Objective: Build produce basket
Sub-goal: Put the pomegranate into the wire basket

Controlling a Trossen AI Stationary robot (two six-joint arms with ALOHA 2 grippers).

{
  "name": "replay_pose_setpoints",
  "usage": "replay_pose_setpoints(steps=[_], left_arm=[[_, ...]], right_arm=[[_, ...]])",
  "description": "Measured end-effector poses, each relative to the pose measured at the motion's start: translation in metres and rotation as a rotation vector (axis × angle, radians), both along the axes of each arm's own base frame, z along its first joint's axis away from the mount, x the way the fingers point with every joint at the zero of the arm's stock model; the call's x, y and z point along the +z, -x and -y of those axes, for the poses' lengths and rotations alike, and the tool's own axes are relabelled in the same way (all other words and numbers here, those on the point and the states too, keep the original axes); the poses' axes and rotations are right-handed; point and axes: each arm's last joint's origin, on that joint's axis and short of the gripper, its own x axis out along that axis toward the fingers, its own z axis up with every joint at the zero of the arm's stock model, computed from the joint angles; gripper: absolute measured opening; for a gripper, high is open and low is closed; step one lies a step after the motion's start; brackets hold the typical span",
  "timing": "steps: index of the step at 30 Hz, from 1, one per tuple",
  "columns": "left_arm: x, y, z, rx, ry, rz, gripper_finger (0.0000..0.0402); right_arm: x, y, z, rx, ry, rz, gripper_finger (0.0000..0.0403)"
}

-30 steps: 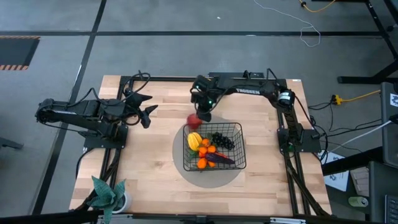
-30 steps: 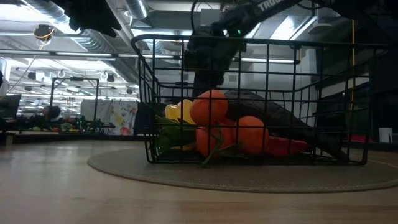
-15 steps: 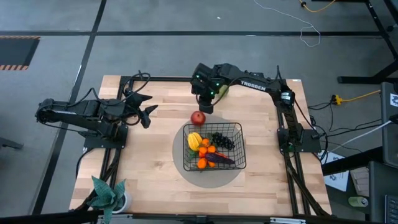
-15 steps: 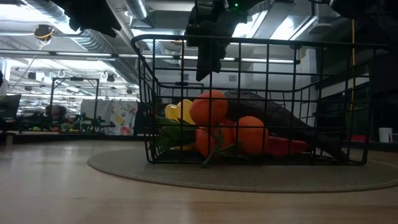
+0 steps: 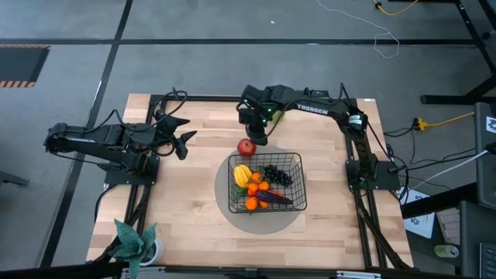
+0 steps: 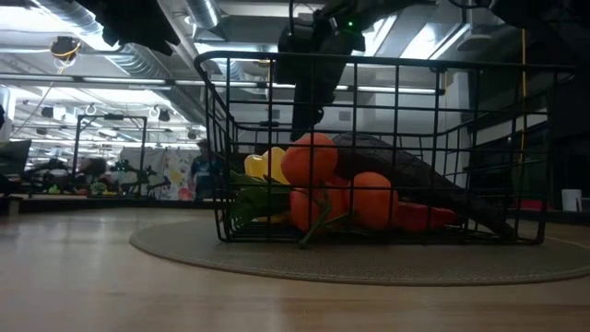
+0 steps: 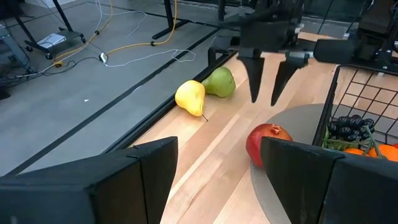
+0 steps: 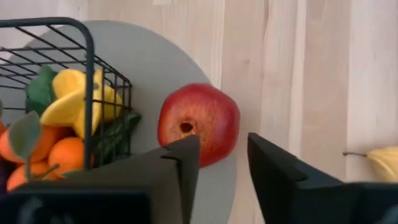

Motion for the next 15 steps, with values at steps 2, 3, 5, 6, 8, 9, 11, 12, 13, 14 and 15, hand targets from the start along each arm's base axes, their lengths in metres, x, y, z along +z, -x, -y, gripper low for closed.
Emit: replay_pose_setpoints(steps=[2,3,5,6,8,9,11,12,13,14,15], left_arm=[[0.0,0.0,0.0,0.0,0.0,0.0,0.0218],[0.0,0.0,0.0,0.0,0.0,0.0,0.0218],[0.0,0.0,0.0,0.0,0.0,-0.001,0.0218],[0.0,0.0,0.0,0.0,0.0,0.0,0.0218],[0.0,0.0,0.0,0.0,0.0,-0.001,0.0218],[0.0,0.0,0.0,0.0,0.0,0.0,0.0218],[0.0,0.0,0.0,0.0,0.0,-0.001,0.0218],[0.0,0.0,0.0,0.0,0.0,0.0,0.0218],[0.0,0.0,0.0,0.0,0.0,0.0,0.0218],[0.0,0.0,0.0,0.0,0.0,0.0,0.0218],[0.0,0.0,0.0,0.0,0.0,0.0,0.0218]], right_arm=[[-0.006,-0.002,0.0,0.011,0.01,0.016,0.0142],[-0.01,-0.002,0.0,0.012,0.01,0.013,0.0149],[-0.017,-0.001,-0.001,0.012,0.006,0.005,0.0157],[-0.021,-0.001,-0.001,0.014,0.005,0.0,0.016],[-0.029,0.0,-0.004,0.02,-0.001,-0.017,0.0162],[-0.031,0.0,-0.005,0.024,-0.003,-0.028,0.0162],[-0.031,-0.001,-0.008,0.056,0.01,-0.018,0.0162],[-0.03,-0.002,-0.01,0.078,0.021,-0.006,0.0162],[-0.029,-0.003,-0.012,0.092,0.027,0.001,0.0162],[-0.029,-0.004,-0.014,0.109,0.033,0.005,0.0162],[-0.029,-0.005,-0.016,0.124,0.038,0.005,0.0162]])
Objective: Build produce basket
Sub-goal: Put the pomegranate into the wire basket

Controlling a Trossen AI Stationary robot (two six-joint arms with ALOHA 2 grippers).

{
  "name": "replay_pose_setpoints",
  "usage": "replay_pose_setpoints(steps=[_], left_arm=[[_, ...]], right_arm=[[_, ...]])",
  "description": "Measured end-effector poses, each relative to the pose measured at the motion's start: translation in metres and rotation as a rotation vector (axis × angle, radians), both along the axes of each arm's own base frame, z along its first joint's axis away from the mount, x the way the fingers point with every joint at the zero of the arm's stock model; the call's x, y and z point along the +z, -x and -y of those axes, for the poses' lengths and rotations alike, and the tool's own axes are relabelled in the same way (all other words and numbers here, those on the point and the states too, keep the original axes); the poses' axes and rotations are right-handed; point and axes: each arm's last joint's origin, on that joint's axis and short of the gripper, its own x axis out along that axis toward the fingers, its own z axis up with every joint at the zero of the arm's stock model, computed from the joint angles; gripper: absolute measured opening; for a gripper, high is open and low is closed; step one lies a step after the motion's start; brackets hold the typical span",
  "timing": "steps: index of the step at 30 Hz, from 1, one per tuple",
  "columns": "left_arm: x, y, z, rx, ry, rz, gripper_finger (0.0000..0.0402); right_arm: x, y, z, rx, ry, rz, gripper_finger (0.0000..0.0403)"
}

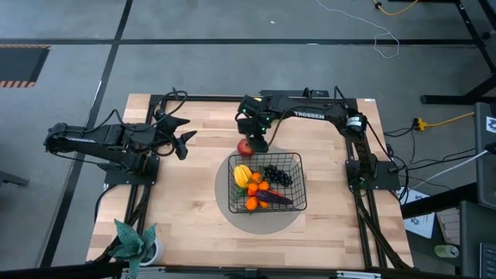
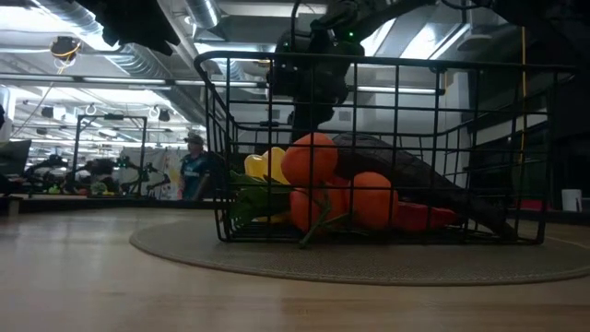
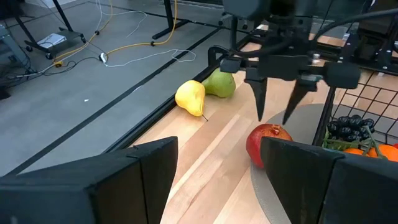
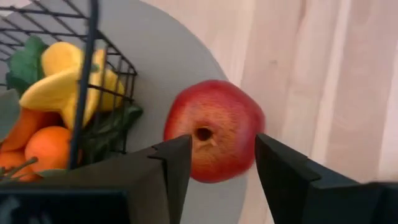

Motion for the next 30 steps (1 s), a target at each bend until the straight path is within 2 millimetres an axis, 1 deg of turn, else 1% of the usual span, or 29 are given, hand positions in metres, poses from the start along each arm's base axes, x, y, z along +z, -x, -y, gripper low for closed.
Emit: replay_pose_setpoints(steps=[7,12,15,21,27,30], left_arm=[[0.0,0.0,0.0,0.0,0.0,0.0,0.0218],[0.0,0.0,0.0,0.0,0.0,0.0,0.0218],[0.0,0.0,0.0,0.0,0.0,0.0,0.0218],[0.0,0.0,0.0,0.0,0.0,0.0,0.0218],[0.0,0.0,0.0,0.0,0.0,0.0,0.0218],[0.0,0.0,0.0,0.0,0.0,-0.001,0.0218]], right_arm=[[0.0,-0.003,-0.014,0.113,0.035,0.006,0.0162],[0.0,-0.005,-0.019,0.141,0.082,0.004,0.0162],[0.0,-0.006,-0.019,0.135,0.128,0.0,0.0162],[-0.002,-0.008,-0.018,0.134,0.135,0.009,0.0162],[-0.017,-0.013,-0.017,0.135,0.128,-0.021,0.0162],[-0.02,-0.013,-0.016,0.13,0.139,-0.029,0.0162]])
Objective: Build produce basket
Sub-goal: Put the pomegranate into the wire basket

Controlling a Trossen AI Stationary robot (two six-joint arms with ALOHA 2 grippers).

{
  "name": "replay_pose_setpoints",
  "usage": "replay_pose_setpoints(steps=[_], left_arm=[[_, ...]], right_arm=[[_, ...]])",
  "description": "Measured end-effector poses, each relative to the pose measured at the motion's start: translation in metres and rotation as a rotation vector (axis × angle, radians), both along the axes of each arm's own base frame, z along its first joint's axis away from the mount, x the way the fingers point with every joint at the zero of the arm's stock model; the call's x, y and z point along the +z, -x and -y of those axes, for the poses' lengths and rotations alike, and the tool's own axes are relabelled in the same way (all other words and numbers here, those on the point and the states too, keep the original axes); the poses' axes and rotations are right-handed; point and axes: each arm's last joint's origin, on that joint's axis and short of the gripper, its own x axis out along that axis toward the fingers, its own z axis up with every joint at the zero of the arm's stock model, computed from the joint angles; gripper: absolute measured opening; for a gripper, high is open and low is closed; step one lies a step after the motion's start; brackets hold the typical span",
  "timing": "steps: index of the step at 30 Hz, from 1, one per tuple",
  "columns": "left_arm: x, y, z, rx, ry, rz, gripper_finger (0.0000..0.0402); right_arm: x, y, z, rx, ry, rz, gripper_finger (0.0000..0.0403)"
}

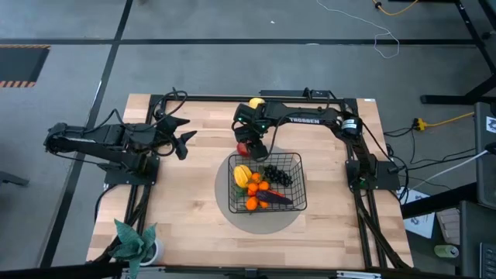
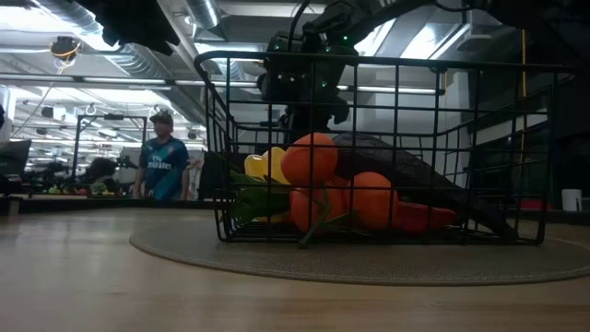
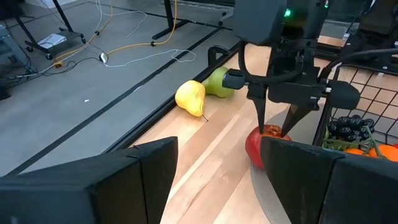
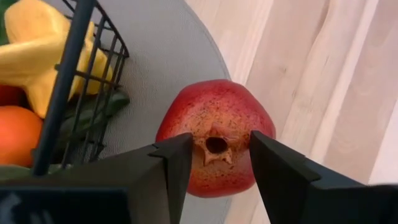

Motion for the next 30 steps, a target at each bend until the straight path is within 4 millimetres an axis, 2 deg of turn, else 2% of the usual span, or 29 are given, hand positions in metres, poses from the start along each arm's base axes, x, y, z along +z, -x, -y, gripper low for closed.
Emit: replay_pose_setpoints(steps=[5,8,18,22,26,30], left_arm=[[0.0,0.0,0.0,0.0,0.0,-0.003,0.0218],[0.0,0.0,0.0,0.0,0.0,-0.004,0.0218],[0.0,0.0,0.0,0.0,0.0,-0.004,0.0218],[0.0,0.0,0.0,0.0,0.0,-0.005,0.0218],[-0.001,0.0,0.0,0.0,-0.001,-0.006,0.0218],[-0.001,0.0,0.0,0.0,-0.001,-0.007,0.0218]], right_arm=[[0.0,0.0,0.0,-0.01,0.025,-0.007,0.0159],[0.0,0.0,0.001,-0.012,0.025,-0.008,0.0142],[0.0,0.0,0.001,-0.02,0.029,-0.005,0.0011],[0.001,-0.002,0.002,-0.07,0.022,0.005,0.0005],[0.008,-0.004,0.003,-0.107,0.108,-0.015,0.0001],[0.034,-0.005,0.006,-0.147,0.21,-0.021,0.0]])
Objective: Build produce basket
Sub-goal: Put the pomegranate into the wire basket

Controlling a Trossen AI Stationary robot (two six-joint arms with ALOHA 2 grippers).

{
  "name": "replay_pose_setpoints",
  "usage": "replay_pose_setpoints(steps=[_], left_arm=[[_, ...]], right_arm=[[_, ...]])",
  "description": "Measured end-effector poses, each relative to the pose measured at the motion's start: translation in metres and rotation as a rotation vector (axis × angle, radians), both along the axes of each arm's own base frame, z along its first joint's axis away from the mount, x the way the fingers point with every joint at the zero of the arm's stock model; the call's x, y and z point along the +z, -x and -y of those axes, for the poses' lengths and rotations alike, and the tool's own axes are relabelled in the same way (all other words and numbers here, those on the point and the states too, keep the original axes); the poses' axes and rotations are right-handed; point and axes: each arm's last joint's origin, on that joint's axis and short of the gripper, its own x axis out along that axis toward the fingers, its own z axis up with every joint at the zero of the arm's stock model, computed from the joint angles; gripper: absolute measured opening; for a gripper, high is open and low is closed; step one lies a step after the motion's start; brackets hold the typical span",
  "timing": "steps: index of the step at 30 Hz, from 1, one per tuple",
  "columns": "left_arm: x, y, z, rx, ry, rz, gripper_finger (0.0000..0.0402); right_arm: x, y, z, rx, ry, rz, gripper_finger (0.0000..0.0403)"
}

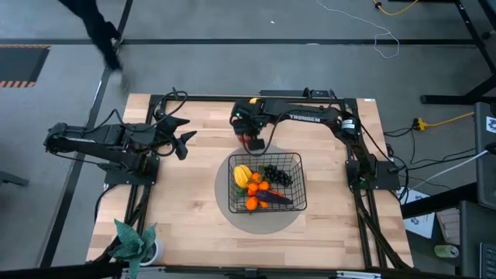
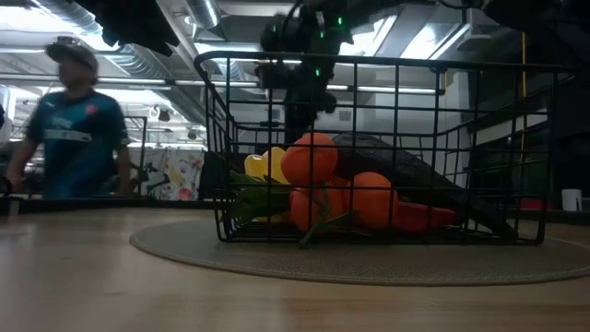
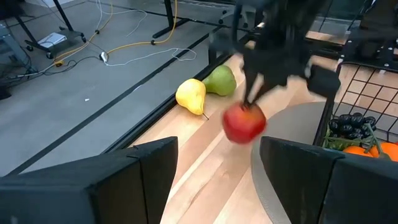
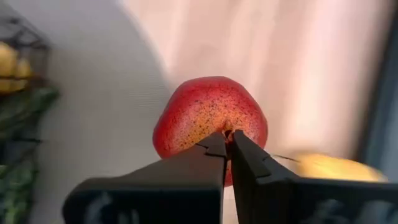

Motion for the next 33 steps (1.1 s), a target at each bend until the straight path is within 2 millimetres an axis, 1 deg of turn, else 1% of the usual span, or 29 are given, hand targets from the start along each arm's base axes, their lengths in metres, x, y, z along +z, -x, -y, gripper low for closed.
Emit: replay_pose_setpoints(steps=[2,6,8,10,13,17,20,23,26,29,33], left_arm=[[0.0,0.0,0.0,0.0,0.0,0.0,0.0218],[0.0,0.0,0.0,0.0,0.0,-0.001,0.0218],[0.0,0.0,0.0,0.0,0.0,0.0,0.0218],[0.0,0.0,0.0,-0.001,-0.003,-0.002,0.0218],[0.0,0.0,0.0,-0.006,-0.017,-0.013,0.0218],[0.0,0.0,0.0,-0.006,-0.018,-0.014,0.0218],[0.0,0.0,0.0,-0.006,-0.018,-0.013,0.0218],[0.0,0.0,0.0,-0.006,-0.018,-0.012,0.0218],[0.0,0.0,0.0,-0.007,-0.018,-0.011,0.0218],[0.0,0.0,0.0,-0.007,-0.017,-0.012,0.0218],[0.0,0.0,0.0,-0.007,-0.017,-0.012,0.0218]], right_arm=[[0.018,0.0,-0.002,-0.009,0.037,0.006,0.0],[0.054,0.004,-0.013,-0.018,0.029,0.02,0.0],[0.076,0.01,-0.02,-0.033,0.015,0.014,0.0],[0.096,0.02,-0.028,-0.057,-0.004,-0.002,0.0],[0.116,0.04,-0.043,-0.083,-0.033,0.005,0.0],[0.141,0.071,-0.066,-0.161,-0.159,-0.015,0.0],[0.154,0.083,-0.084,-0.186,-0.217,0.002,0.0],[0.168,0.094,-0.105,-0.135,-0.299,0.034,0.0],[0.173,0.099,-0.121,-0.084,-0.324,0.042,0.0],[0.173,0.1,-0.129,-0.067,-0.31,0.042,0.0],[0.174,0.101,-0.133,-0.075,-0.319,0.043,0.0009]])
